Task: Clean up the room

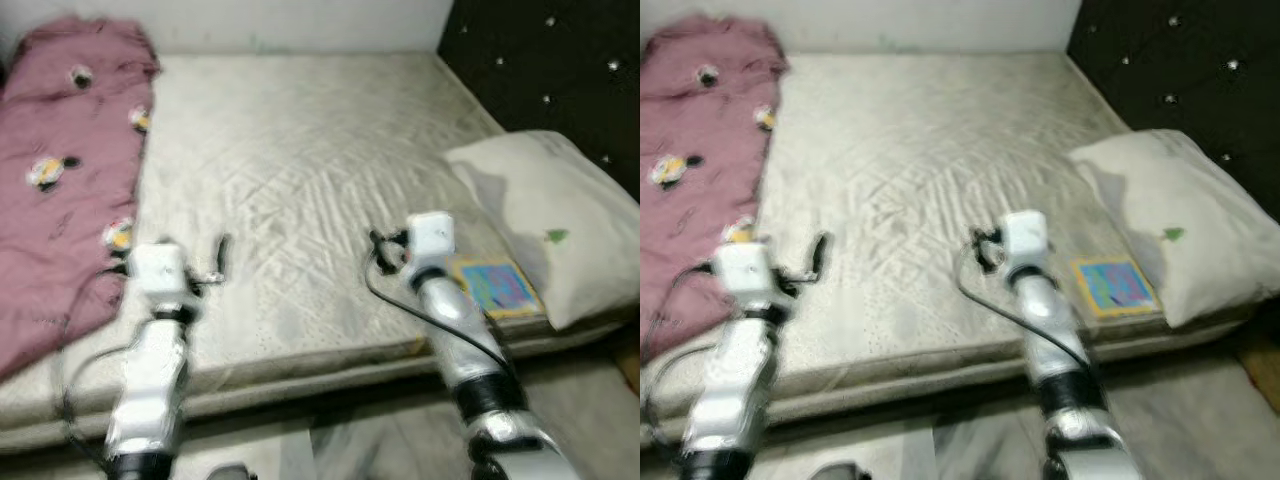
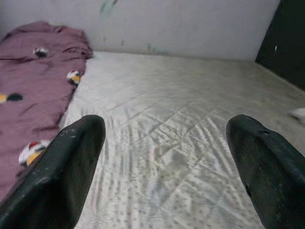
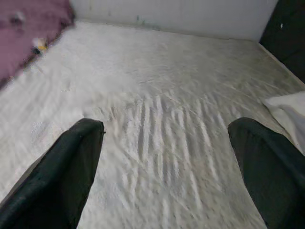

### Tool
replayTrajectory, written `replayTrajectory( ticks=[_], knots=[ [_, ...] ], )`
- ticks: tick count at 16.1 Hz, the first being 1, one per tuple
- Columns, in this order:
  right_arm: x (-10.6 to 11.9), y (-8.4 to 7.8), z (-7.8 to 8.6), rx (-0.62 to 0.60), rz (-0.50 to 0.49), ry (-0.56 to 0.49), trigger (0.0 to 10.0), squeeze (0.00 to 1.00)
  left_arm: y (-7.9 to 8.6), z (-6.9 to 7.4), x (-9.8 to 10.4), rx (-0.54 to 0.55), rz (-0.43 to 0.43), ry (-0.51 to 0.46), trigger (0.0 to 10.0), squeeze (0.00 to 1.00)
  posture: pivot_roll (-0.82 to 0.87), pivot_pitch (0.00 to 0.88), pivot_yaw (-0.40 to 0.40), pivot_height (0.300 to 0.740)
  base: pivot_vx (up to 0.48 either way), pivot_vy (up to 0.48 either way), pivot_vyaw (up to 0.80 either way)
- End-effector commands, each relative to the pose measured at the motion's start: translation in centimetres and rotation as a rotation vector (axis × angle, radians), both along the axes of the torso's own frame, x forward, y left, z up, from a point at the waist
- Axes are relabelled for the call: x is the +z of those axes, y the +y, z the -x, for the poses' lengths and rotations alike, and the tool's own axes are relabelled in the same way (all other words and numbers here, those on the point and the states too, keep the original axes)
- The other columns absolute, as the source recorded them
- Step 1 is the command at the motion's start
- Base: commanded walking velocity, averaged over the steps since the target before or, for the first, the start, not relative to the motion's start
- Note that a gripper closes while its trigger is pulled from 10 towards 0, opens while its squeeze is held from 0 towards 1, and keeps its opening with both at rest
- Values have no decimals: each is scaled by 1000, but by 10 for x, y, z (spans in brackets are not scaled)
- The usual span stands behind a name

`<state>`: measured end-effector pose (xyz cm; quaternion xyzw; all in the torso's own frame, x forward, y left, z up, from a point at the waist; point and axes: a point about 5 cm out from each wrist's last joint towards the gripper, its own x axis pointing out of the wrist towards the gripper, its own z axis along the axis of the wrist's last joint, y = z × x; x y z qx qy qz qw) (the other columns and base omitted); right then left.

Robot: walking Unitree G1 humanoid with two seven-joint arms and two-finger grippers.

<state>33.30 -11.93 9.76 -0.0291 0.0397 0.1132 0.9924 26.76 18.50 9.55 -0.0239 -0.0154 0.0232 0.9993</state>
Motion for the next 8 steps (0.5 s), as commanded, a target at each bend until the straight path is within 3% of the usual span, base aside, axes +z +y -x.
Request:
replayTrajectory(
  ticks=[1,6,8],
  knots=[
    [-3,-17,1,-40,18,14,10000,0,-12,-4,6,-38,9,-21,10000,0,5,0,-50,740,0,0,0],
    [-5,-17,1,-37,19,23,10000,0,-8,-4,2,0,11,5,10000,0,12,0,-57,740,0,0,0],
    [-6,-17,1,-39,18,28,10000,0,-8,-3,1,6,18,9,10000,0,13,0,-59,740,0,439,0]
  ],
)
